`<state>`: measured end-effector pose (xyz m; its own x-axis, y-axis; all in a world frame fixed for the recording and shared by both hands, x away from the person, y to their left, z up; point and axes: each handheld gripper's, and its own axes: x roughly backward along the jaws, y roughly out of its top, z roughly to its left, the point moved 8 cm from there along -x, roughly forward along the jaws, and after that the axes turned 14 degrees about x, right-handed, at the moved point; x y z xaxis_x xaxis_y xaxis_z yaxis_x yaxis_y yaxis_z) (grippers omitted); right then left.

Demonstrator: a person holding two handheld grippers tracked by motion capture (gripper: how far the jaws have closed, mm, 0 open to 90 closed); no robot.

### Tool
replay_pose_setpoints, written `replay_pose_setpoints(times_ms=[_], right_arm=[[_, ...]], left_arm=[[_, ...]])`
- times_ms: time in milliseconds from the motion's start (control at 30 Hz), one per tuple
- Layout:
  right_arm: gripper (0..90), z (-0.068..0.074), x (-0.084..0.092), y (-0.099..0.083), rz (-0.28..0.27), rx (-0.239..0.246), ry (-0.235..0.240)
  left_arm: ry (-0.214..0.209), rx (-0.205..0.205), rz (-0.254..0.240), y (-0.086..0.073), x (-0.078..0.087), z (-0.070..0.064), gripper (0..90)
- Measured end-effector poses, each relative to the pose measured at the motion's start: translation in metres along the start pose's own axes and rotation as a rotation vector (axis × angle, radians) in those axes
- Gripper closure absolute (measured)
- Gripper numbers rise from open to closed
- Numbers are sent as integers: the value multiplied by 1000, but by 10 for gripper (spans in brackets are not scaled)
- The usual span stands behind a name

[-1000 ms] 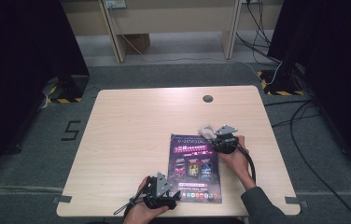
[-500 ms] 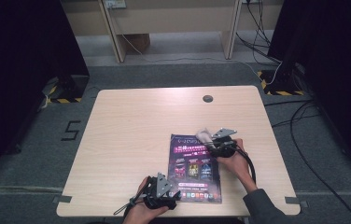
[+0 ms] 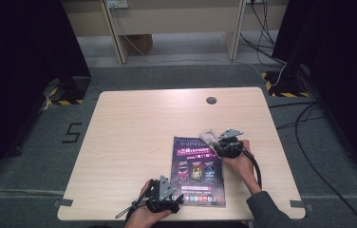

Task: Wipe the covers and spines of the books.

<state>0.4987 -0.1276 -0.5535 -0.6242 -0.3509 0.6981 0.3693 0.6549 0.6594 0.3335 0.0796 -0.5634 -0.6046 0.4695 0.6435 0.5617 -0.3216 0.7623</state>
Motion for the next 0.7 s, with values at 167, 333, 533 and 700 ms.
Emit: replay_pose_setpoints(times_ms=[167, 333, 533, 700], right_arm=[[677, -10, -5, -1, -15, -37, -44], [699, -5, -5, 0, -17, -32, -39], [725, 21, -4, 9, -13, 20, 43], [723, 46, -6, 21, -29, 73, 102]], left_arm=[[-2, 3, -1, 0, 0, 0, 203], [-3, 4, -1, 0, 0, 0, 203], [-4, 3, 0, 0, 0, 0, 203], [-4, 0, 0, 0, 0, 0, 204]])
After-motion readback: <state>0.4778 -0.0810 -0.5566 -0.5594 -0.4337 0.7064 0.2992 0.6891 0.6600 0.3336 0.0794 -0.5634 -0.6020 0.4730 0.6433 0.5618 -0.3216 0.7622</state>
